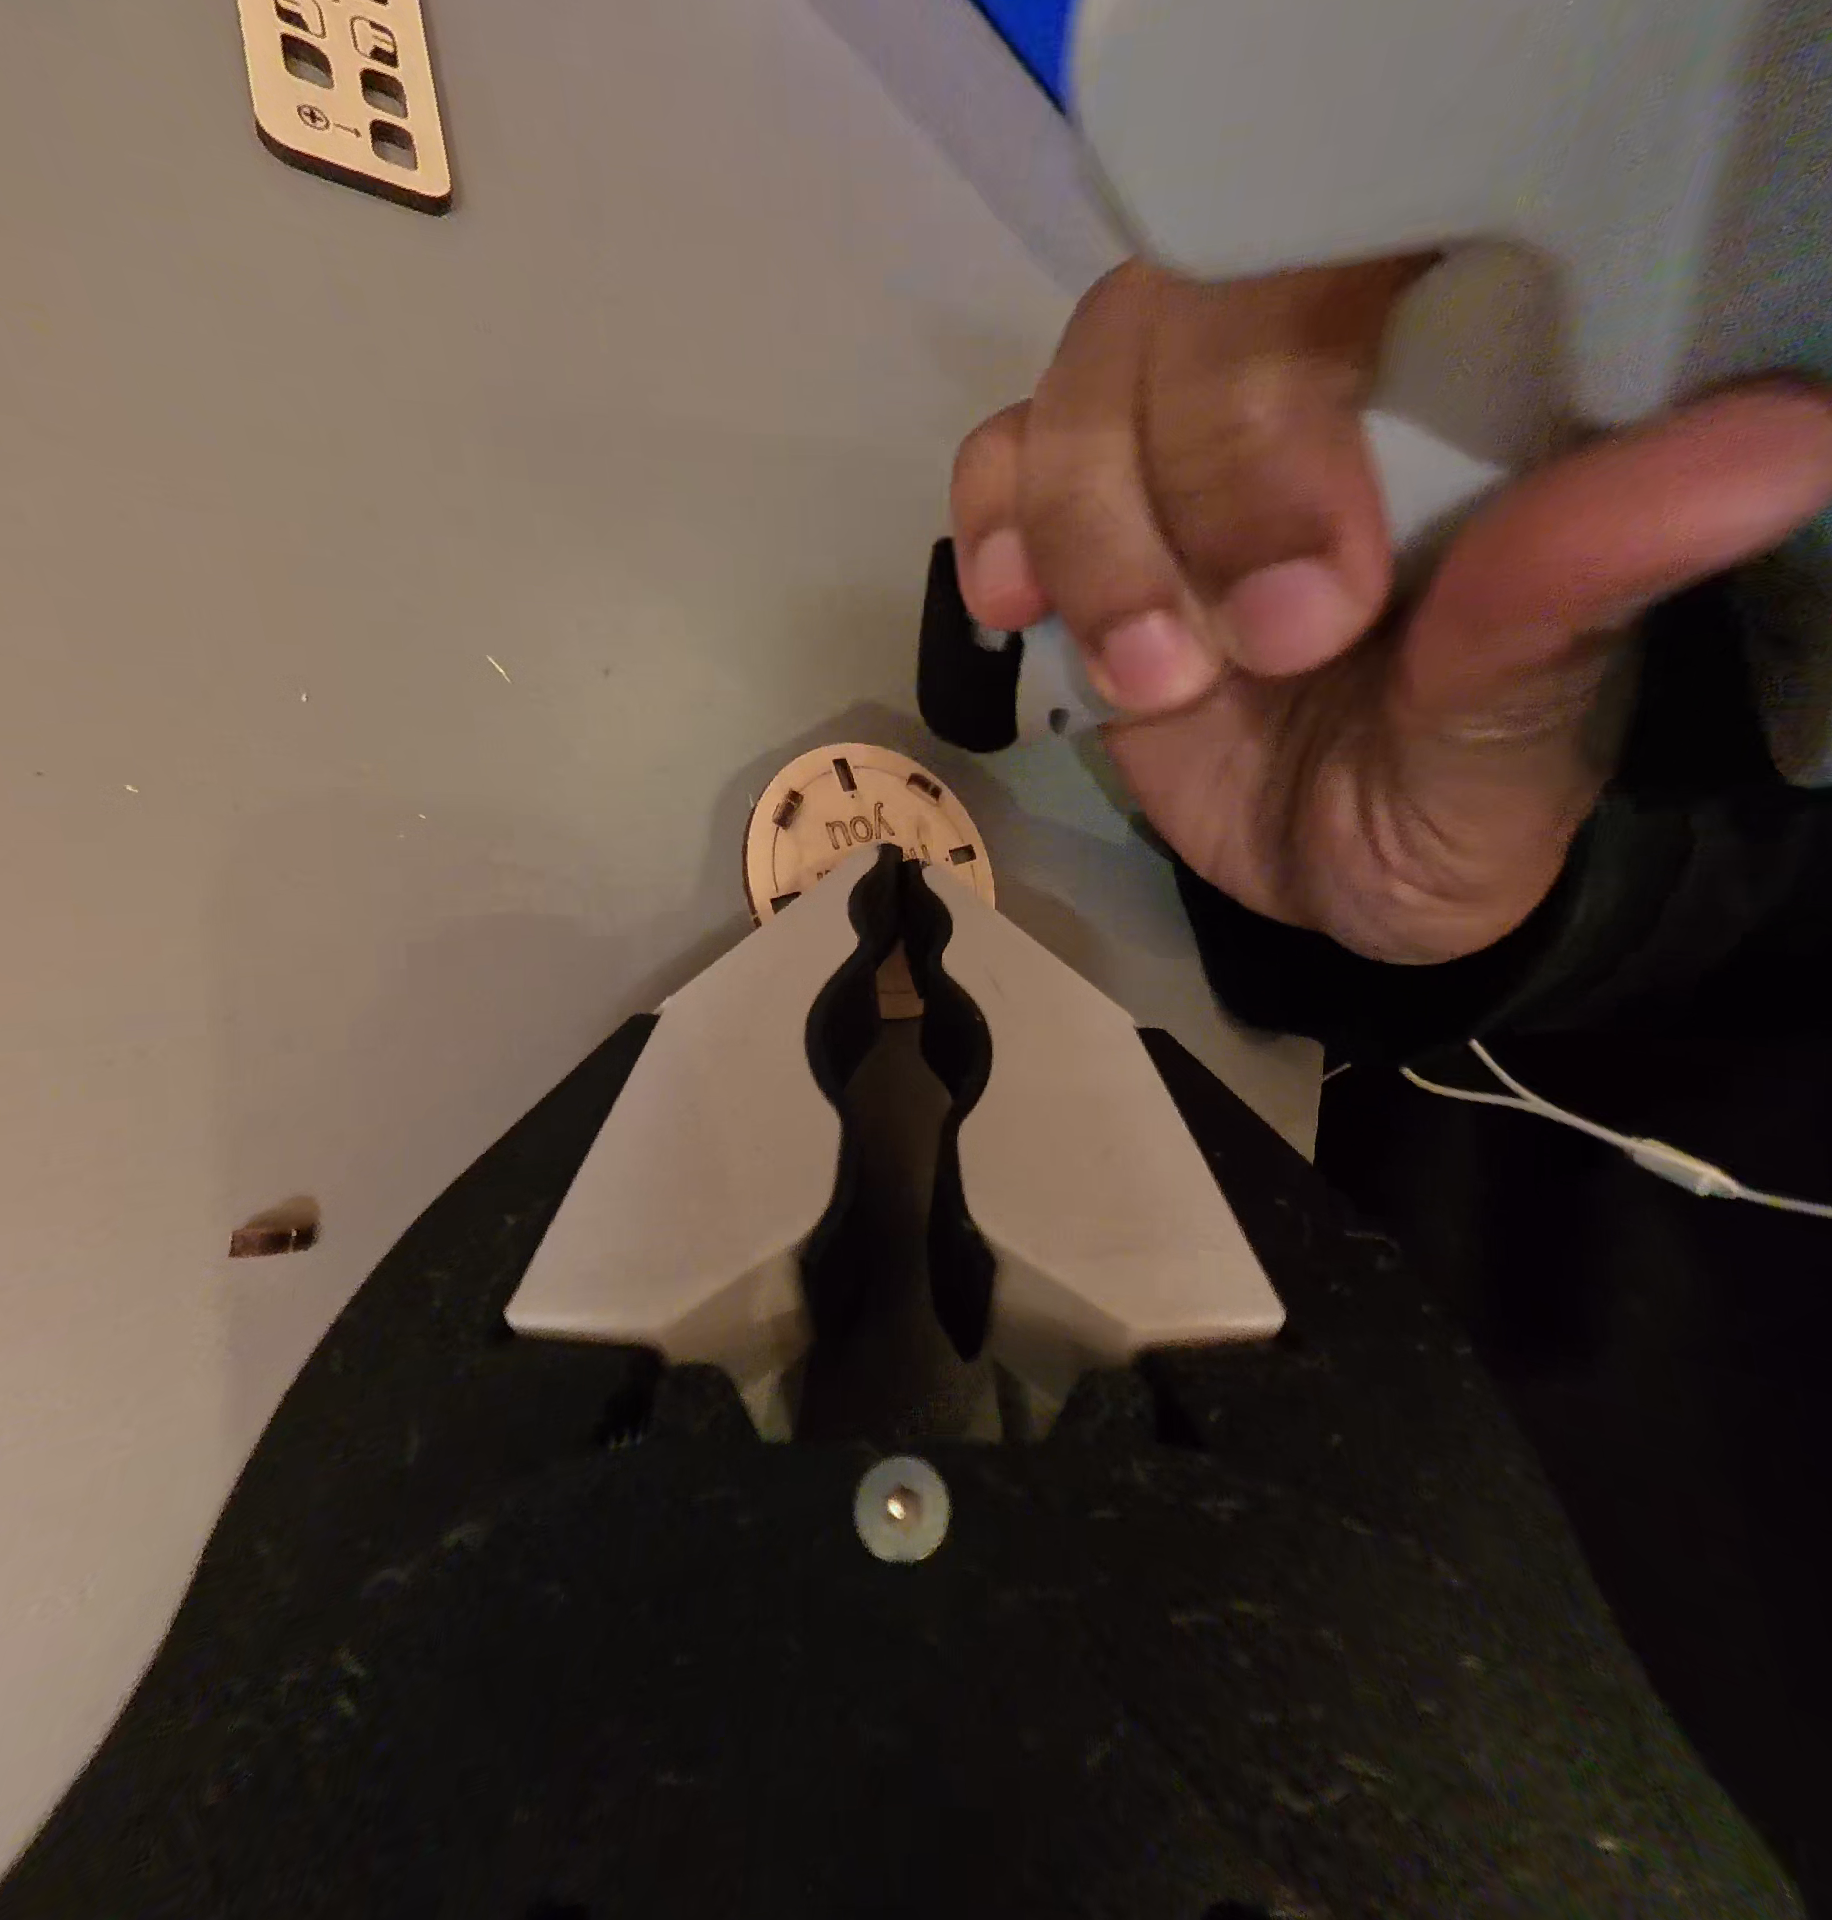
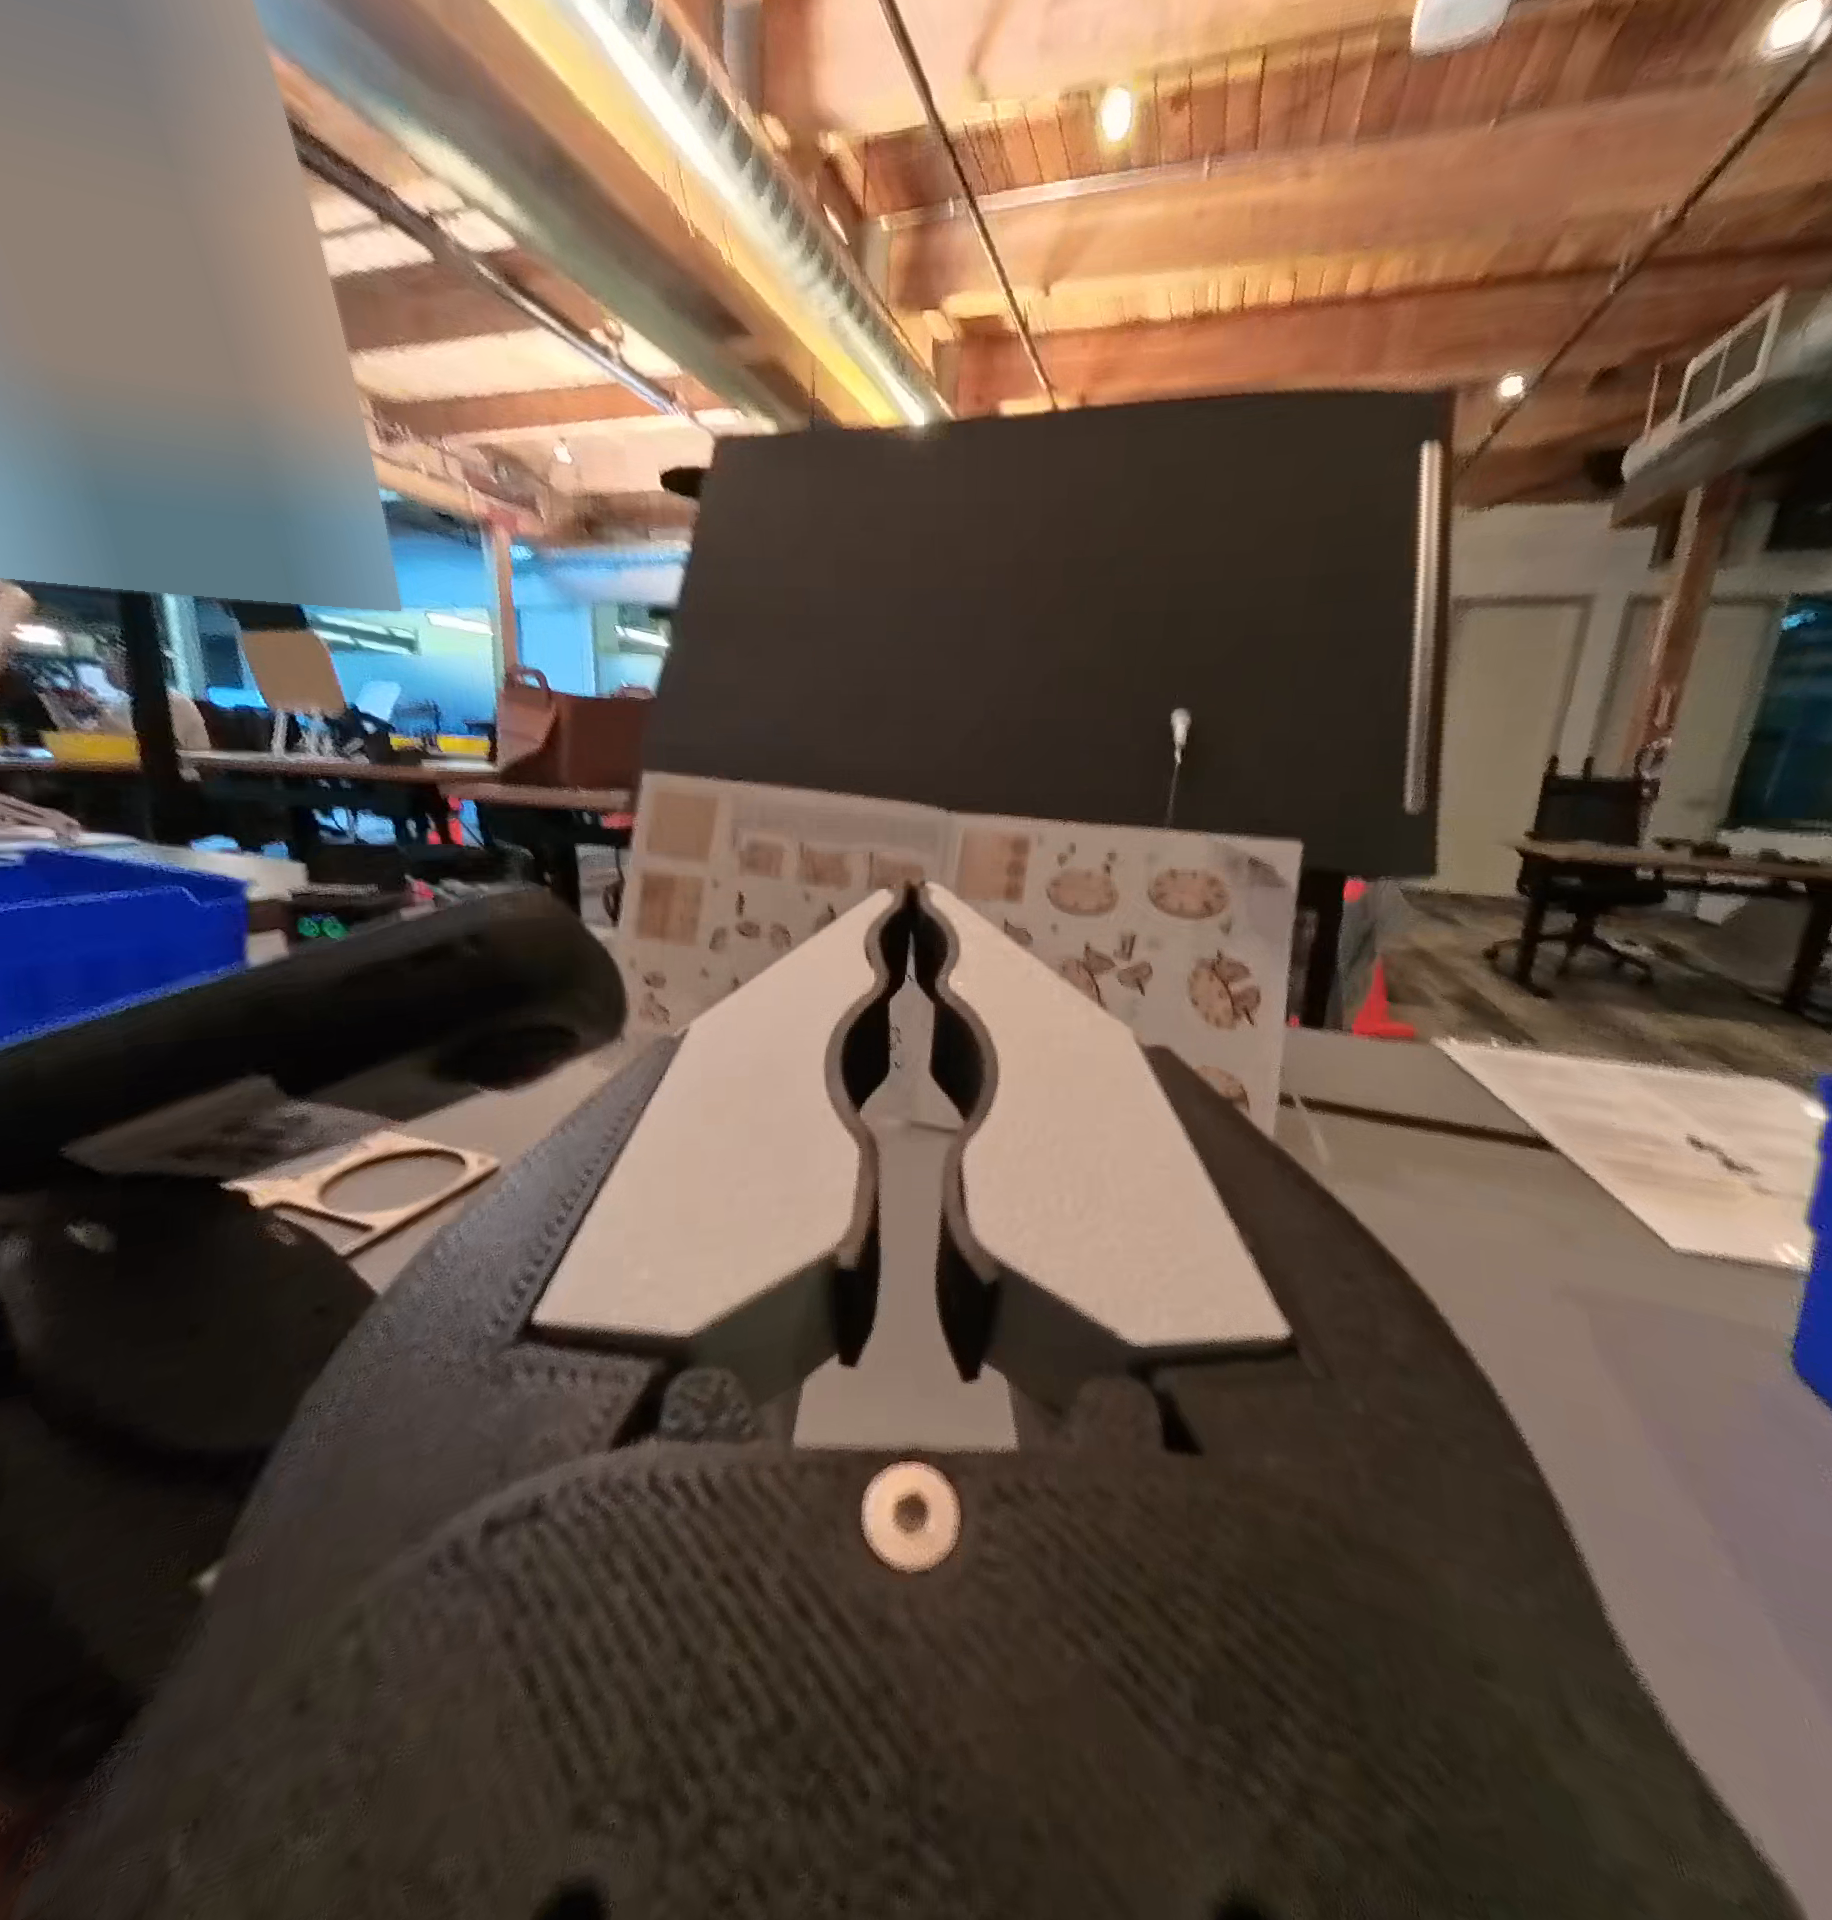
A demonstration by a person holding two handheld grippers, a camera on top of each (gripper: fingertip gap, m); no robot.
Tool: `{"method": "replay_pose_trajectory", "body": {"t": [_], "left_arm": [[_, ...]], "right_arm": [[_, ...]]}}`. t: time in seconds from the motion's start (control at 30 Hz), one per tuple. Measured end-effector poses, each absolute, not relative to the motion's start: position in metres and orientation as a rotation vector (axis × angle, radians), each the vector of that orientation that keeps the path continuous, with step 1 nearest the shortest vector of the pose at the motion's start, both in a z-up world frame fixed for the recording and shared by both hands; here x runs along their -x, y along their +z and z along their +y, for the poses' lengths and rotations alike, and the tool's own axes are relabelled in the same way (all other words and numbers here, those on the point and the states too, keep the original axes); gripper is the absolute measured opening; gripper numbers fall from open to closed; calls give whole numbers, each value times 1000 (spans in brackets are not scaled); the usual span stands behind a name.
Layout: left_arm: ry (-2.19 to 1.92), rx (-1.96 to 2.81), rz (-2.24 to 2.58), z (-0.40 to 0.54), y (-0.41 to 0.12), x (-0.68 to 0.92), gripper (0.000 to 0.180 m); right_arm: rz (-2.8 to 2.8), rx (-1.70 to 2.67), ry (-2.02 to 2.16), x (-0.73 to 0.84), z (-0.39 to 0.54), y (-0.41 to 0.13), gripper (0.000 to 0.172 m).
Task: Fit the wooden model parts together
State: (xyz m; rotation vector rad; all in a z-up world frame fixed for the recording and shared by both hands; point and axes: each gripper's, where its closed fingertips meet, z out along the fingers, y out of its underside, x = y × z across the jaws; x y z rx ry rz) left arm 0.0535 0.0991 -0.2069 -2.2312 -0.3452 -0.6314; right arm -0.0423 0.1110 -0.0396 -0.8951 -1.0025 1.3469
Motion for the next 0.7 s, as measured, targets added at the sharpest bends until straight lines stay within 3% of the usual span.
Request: {"method": "replay_pose_trajectory", "body": {"t": [0.13,0.33,0.5,0.7], "left_arm": [[-633,2230,-346,99,-207,-54,0],[-637,2229,-349,99,-207,-54,0],[-637,2229,-350,99,-207,-54,0],[-636,2229,-349,100,-207,-54,0]], "right_arm": [[-1060,996,1317,51,113,-67,0],[-986,942,1388,42,112,-44,0],[-1056,1007,1242,54,125,-69,0],[-1007,938,1409,40,104,-49,0]]}}
